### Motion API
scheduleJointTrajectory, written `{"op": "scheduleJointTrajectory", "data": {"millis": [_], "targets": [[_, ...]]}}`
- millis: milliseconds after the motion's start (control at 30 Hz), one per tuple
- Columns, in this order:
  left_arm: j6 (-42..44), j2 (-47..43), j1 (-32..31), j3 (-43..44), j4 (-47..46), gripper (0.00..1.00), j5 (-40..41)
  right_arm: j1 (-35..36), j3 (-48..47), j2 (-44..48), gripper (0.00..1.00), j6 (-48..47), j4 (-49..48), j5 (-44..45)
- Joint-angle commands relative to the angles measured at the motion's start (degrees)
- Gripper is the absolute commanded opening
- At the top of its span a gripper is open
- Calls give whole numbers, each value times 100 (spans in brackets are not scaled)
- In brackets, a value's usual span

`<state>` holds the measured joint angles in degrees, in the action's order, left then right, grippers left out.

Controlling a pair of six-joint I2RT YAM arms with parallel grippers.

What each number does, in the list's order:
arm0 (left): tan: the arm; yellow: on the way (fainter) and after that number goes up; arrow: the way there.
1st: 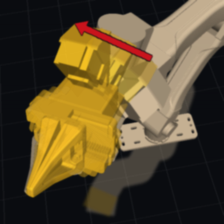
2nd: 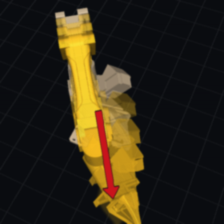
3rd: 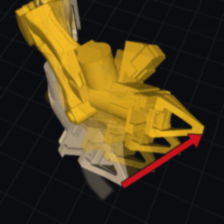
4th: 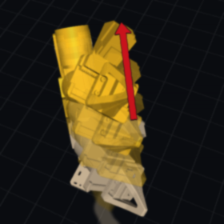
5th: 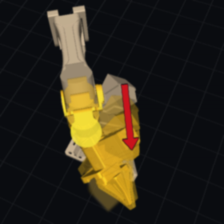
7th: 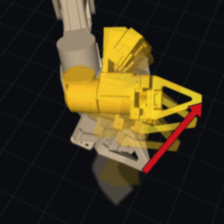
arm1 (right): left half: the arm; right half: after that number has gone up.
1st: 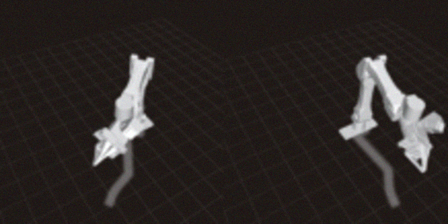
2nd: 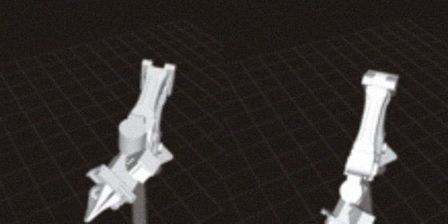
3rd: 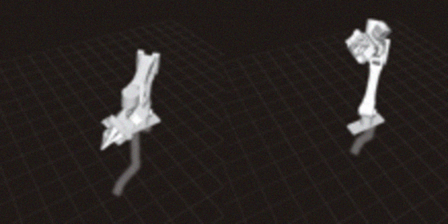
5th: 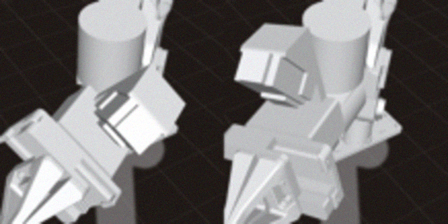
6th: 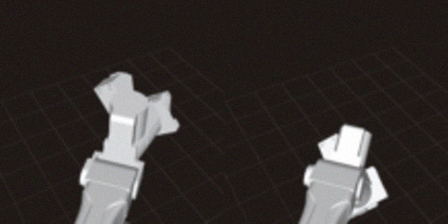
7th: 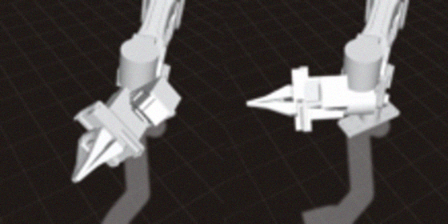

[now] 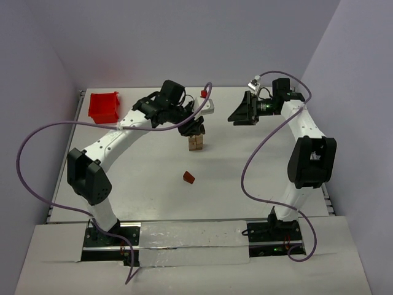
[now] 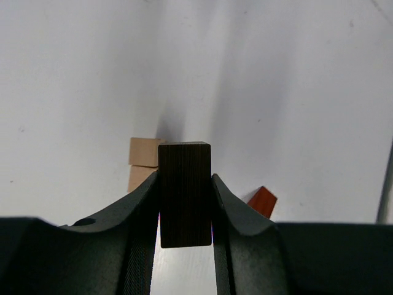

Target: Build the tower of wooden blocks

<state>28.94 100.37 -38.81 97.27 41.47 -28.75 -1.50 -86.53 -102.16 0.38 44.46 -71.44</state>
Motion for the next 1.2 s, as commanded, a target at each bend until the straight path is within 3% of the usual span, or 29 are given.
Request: {"op": "scheduleJointTrajectory", "data": {"millis": [0,367,1167], "targets": [[668,338,157,341,375,0,-201,-33,-490,-153,100,-1544,1145,991],[1222,980,333,764,379,0,-113,-26,-531,6,100,-1828,1115,1463],[1140,1398,453,917,61,5,-570,-17,-496,84,100,-1885,1135,1361]]}}
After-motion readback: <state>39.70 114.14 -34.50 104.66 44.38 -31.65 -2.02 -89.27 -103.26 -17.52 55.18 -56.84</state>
